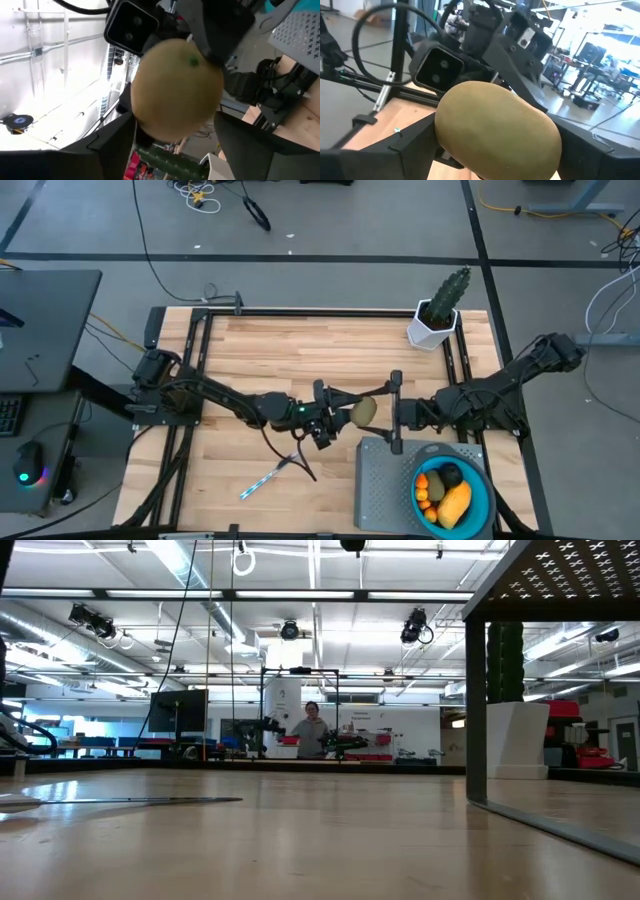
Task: Pick & Place Fruit
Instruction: Put the brown kiwi into the blue strainer bowl on the shelf, then adjust the shelf on the table
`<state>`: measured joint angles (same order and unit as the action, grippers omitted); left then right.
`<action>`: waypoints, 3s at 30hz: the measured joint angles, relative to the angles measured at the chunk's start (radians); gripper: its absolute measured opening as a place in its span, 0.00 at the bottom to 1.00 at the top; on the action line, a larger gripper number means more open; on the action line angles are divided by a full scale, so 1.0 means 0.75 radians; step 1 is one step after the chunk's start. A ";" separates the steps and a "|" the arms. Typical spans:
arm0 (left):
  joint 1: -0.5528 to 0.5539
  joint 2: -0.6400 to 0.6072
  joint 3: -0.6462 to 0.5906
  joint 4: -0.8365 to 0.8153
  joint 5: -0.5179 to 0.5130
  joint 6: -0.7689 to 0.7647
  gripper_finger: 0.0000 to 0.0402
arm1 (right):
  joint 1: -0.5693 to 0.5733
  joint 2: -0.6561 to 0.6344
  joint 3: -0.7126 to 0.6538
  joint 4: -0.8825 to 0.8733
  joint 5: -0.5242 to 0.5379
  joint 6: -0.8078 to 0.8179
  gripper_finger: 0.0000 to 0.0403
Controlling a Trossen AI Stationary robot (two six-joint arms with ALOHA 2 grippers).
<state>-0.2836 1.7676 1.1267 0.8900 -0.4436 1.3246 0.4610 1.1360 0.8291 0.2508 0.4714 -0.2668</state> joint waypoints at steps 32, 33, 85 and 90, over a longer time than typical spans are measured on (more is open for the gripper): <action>-0.077 0.000 0.000 0.287 -0.379 -0.126 0.76 | 0.544 -0.282 0.002 -0.694 -0.564 0.568 0.82; -0.075 0.000 0.000 0.287 -0.379 -0.135 0.76 | 0.560 -0.281 0.002 -0.721 -0.563 0.573 0.82; -0.135 -0.065 0.001 -1.396 0.117 -2.507 0.76 | 0.668 -0.299 0.001 -0.535 0.543 0.197 0.96; -0.184 -0.072 0.001 -1.782 0.140 -2.822 0.76 | 0.667 -0.300 0.001 -0.472 0.729 0.043 0.96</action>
<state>-0.4218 1.7138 1.1271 -0.4465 -0.3387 -0.7918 0.9615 0.9109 0.8299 -0.1035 1.0181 -0.2347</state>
